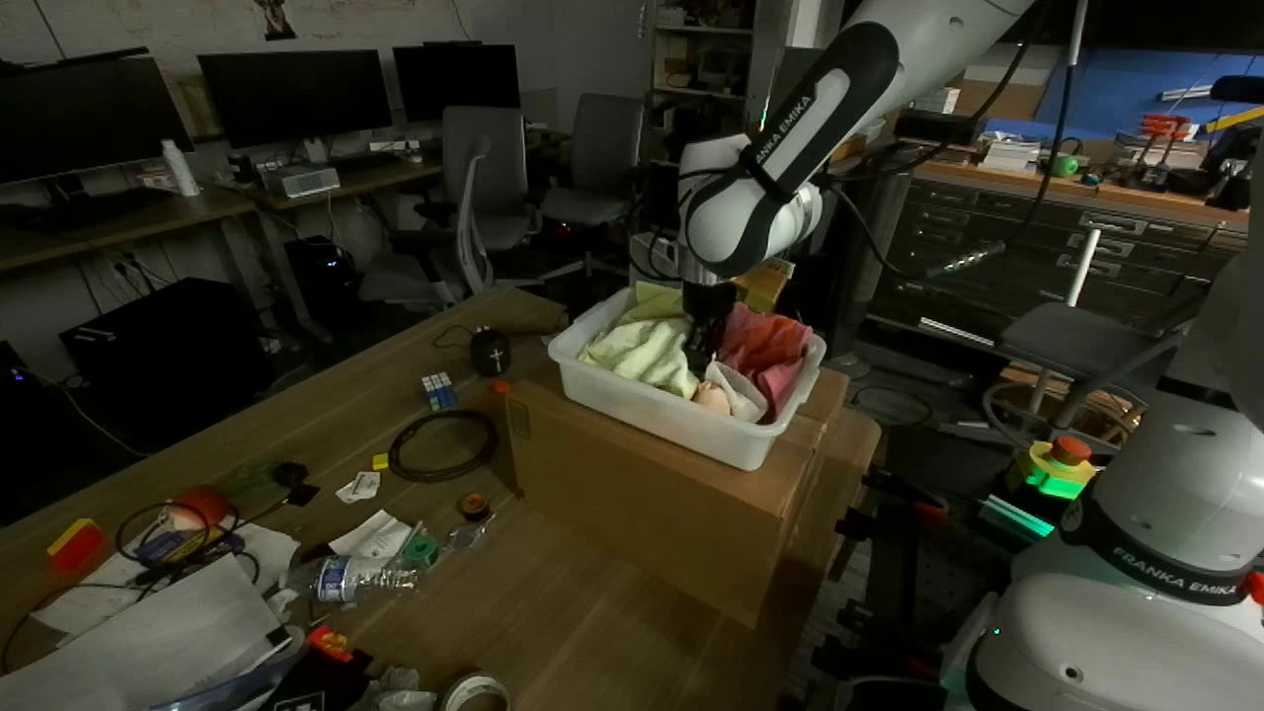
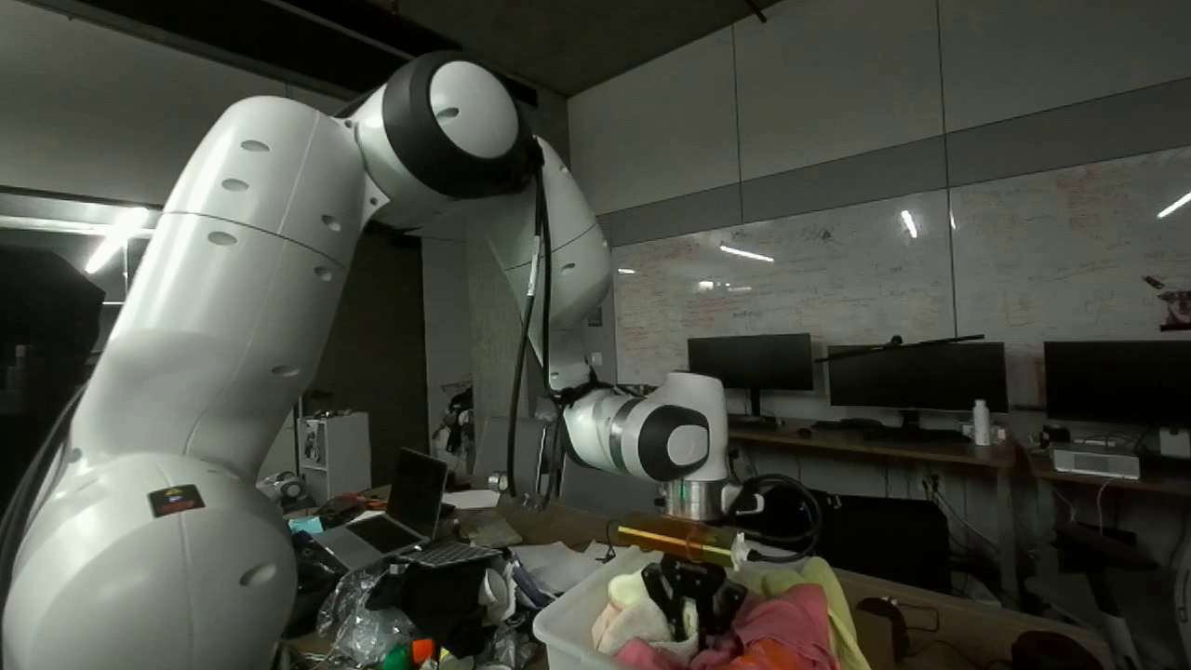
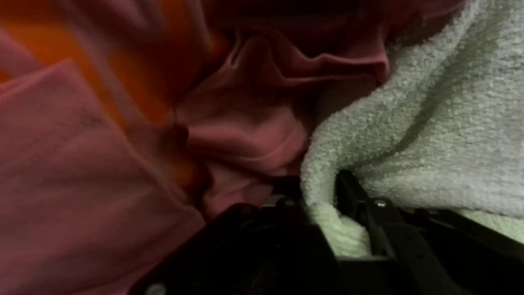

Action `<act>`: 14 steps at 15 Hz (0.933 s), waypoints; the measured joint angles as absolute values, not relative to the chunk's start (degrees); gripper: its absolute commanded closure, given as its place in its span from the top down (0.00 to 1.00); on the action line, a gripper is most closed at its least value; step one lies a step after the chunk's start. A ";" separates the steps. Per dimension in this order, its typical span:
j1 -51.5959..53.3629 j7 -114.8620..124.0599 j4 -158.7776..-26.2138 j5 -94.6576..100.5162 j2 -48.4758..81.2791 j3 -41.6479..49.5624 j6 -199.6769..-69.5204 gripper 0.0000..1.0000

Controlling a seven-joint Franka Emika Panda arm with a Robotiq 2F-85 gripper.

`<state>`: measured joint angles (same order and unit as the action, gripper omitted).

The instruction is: Remove the shirts from the basket.

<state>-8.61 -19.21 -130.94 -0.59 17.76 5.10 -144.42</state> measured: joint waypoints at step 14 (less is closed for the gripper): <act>-7.35 -0.88 -141.60 8.76 -4.25 6.64 -149.28 0.02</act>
